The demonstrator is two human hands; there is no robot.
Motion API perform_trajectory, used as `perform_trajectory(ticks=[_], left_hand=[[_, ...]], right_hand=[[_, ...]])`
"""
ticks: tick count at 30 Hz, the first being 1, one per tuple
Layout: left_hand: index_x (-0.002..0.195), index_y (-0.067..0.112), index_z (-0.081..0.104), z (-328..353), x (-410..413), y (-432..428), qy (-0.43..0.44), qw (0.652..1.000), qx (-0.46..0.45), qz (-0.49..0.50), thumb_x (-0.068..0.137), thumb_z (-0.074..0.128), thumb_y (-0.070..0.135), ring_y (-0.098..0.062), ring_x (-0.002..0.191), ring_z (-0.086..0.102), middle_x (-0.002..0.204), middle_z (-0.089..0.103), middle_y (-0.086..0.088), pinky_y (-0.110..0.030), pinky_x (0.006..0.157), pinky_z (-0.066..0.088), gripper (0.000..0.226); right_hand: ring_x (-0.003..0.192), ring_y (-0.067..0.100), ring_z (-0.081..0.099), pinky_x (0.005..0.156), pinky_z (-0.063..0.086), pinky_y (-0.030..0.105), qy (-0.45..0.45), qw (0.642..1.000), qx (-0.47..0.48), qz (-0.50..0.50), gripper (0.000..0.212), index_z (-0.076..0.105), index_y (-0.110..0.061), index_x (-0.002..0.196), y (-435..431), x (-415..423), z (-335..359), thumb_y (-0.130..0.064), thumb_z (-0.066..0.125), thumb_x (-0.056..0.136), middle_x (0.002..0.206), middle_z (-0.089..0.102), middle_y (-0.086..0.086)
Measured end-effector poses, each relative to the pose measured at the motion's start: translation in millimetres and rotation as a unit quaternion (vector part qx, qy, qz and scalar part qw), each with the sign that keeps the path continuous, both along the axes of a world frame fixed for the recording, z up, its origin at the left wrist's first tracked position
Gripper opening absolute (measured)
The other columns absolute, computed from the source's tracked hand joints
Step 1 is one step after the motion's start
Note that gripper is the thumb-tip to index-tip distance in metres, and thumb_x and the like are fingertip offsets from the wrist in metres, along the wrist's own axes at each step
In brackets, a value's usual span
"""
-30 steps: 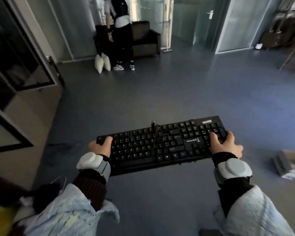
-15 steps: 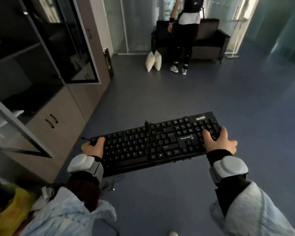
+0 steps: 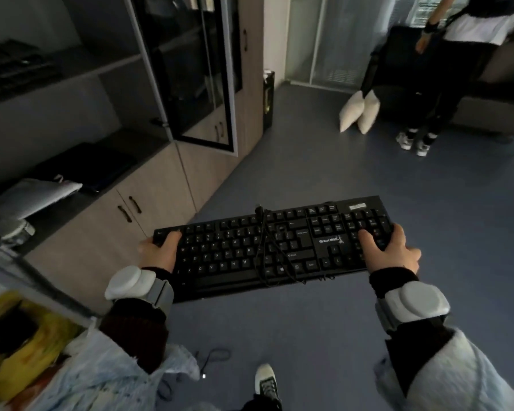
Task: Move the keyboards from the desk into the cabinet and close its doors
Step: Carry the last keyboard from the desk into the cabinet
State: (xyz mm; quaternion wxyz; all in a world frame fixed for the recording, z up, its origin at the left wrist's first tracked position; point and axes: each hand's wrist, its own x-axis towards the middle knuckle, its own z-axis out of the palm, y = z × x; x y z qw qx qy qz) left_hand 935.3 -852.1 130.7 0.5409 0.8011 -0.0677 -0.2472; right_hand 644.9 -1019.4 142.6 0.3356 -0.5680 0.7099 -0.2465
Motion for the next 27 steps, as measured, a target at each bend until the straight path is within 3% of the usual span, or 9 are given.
perform_trajectory(ticks=[4,7,9,14,23,25,27], left_hand=[[0.080,0.012,0.061,23.2,72.3,-65.2,-0.006,0.999,0.015,0.040,0.087,0.052,0.030,-0.019,0.066,0.054,0.077,0.061,-0.006,-0.023,0.053,0.036,0.022],[0.109,0.003,0.064,41.4,127.5,-106.6,-0.023,0.995,0.015,0.098,0.086,0.054,0.031,-0.029,0.089,0.062,0.101,0.066,-0.014,-0.028,0.075,0.044,0.038],[0.116,0.003,0.063,43.3,144.4,-117.8,-0.023,0.993,0.025,0.116,0.084,0.056,0.033,-0.034,0.103,0.063,0.113,0.067,-0.017,-0.034,0.087,0.047,0.045],[0.140,0.010,0.041,37.4,214.0,-153.2,-0.023,0.969,0.069,0.236,0.081,0.057,0.043,-0.039,0.122,0.052,0.135,0.052,-0.020,-0.043,0.105,0.039,0.069],[0.144,0.006,0.033,63.4,318.5,-163.1,-0.051,0.902,0.148,0.403,0.084,0.059,0.046,-0.043,0.131,0.042,0.142,0.043,-0.027,-0.047,0.110,0.034,0.077],[0.142,0.006,0.036,67.6,339.6,-146.6,-0.045,0.880,0.156,0.446,0.083,0.060,0.047,-0.043,0.128,0.045,0.141,0.046,-0.027,-0.046,0.109,0.036,0.076],[0.138,0.005,0.043,70.6,348.8,-132.9,-0.047,0.882,0.142,0.447,0.082,0.060,0.047,-0.042,0.123,0.051,0.134,0.053,-0.026,-0.047,0.105,0.041,0.071]], right_hand=[[0.120,0.045,0.041,0.097,0.039,0.047,0.009,0.998,-0.025,0.055,0.070,0.029,-0.025,0.141,-89.3,91.8,15.7,-0.051,0.054,0.081,0.130,0.038,0.025],[0.120,0.045,0.041,0.096,0.039,0.050,0.009,0.996,-0.028,0.087,0.073,0.029,-0.023,0.141,-146.3,160.0,21.5,-0.050,0.057,0.079,0.129,0.039,0.026],[0.120,0.046,0.041,0.096,0.039,0.051,0.021,0.994,-0.025,0.101,0.074,0.029,-0.022,0.141,-166.1,185.4,22.1,-0.050,0.057,0.078,0.130,0.039,0.026],[0.122,0.045,0.039,0.099,0.040,0.052,0.004,0.980,-0.017,0.199,0.075,0.028,-0.023,0.141,-245.0,312.5,22.1,-0.051,0.057,0.078,0.131,0.037,0.025],[0.122,0.047,0.039,0.103,0.038,0.050,-0.026,0.921,0.003,0.390,0.082,0.022,-0.022,0.147,-305.4,515.0,35.0,-0.047,0.060,0.080,0.132,0.036,0.029],[0.124,0.047,0.037,0.104,0.034,0.047,-0.039,0.902,0.002,0.431,0.082,0.020,-0.021,0.148,-299.4,562.0,41.9,-0.045,0.061,0.081,0.134,0.034,0.031],[0.124,0.044,0.038,0.105,0.033,0.042,-0.051,0.890,0.000,0.453,0.082,0.019,-0.020,0.149,-292.7,586.7,47.7,-0.042,0.061,0.082,0.133,0.036,0.033]])
